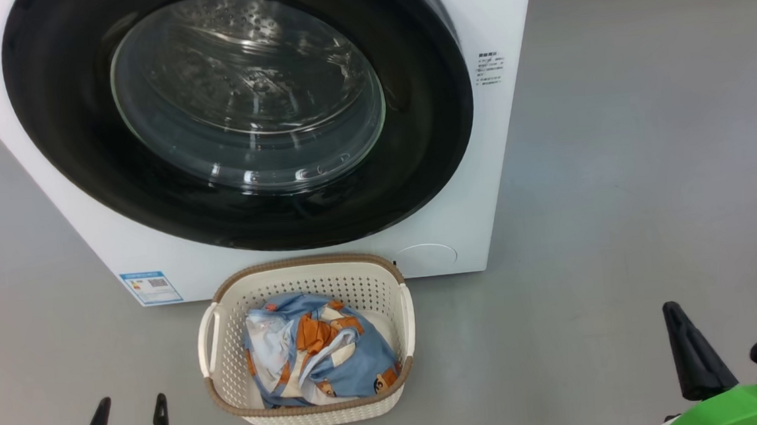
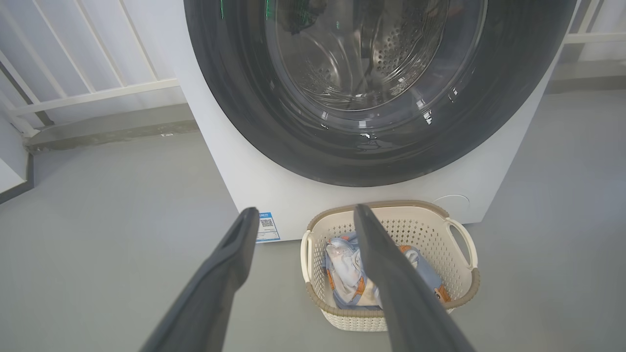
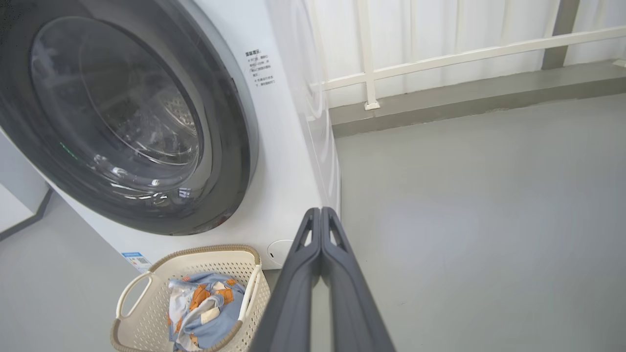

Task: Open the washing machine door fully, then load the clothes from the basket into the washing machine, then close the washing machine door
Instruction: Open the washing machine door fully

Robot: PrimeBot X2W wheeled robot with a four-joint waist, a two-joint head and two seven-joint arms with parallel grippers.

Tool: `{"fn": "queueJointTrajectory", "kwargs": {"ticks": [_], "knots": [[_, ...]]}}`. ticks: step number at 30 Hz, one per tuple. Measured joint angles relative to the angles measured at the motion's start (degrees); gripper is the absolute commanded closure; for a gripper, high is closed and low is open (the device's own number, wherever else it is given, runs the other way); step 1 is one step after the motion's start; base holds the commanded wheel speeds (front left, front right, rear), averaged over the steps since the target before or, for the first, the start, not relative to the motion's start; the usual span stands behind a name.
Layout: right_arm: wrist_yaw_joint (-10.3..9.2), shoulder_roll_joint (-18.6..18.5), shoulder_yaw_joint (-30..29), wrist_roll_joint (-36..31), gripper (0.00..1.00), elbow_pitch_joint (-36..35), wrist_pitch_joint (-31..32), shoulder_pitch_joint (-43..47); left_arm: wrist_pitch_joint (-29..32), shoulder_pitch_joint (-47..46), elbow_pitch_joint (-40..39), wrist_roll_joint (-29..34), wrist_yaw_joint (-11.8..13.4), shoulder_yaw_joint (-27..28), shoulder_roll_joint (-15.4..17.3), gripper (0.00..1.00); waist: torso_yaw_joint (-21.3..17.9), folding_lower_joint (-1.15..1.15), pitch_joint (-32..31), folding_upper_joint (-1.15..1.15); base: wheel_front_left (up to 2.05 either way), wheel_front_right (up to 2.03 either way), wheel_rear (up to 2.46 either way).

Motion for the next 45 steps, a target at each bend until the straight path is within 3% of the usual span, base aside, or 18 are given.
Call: {"fn": "queueJointTrajectory", "kwargs": {"ticks": [5, 12, 17, 25, 32, 45], "knots": [[0.00, 1.2, -4.1, 11.1, 1.00, 0.2, 0.0, -0.2, 0.0, 0.0, 0.0, 0.0, -0.3, 0.1, -0.3, 0.00, 0.2, 0.00, 0.3, 0.00, 0.00, 0.00, 0.00], [0.00, 1.9, -8.9, 36.3, 1.00, 2.2, 0.0, -3.7, 0.0, 0.0, -0.1, 0.0, -0.7, 0.5, -0.7, 0.00, 0.6, 0.00, 1.1, 0.00, 0.00, 0.00, 0.00], [0.00, -2.2, -9.1, 53.9, 1.00, 3.4, -0.3, -4.9, 0.0, -0.1, -0.2, 0.0, -1.0, 0.6, -0.9, 0.00, 1.4, 0.00, 1.8, 0.00, 0.00, 0.00, 0.00], [0.00, -7.3, -16.3, 71.7, 1.00, 4.0, 2.7, -7.4, 0.0, -0.2, -1.1, -0.2, -1.0, 1.1, -1.2, 0.00, 2.8, 0.00, 3.2, 0.00, 0.00, 0.00, 0.00], [0.00, -10.5, -24.6, 79.7, 1.00, 6.5, 8.1, -11.1, 0.0, -1.1, -1.6, -0.2, -1.4, 0.9, -2.1, 0.00, 4.2, 0.00, 5.5, 0.00, 0.00, 0.00, 0.00], [0.00, -15.2, -30.2, 80.2, 1.00, 6.9, 15.6, -24.3, -0.2, -4.7, -3.4, -0.2, -1.7, -0.1, -2.5, 0.00, 6.8, 0.01, 12.8, 0.00, 0.00, 0.00, 0.00]]}}
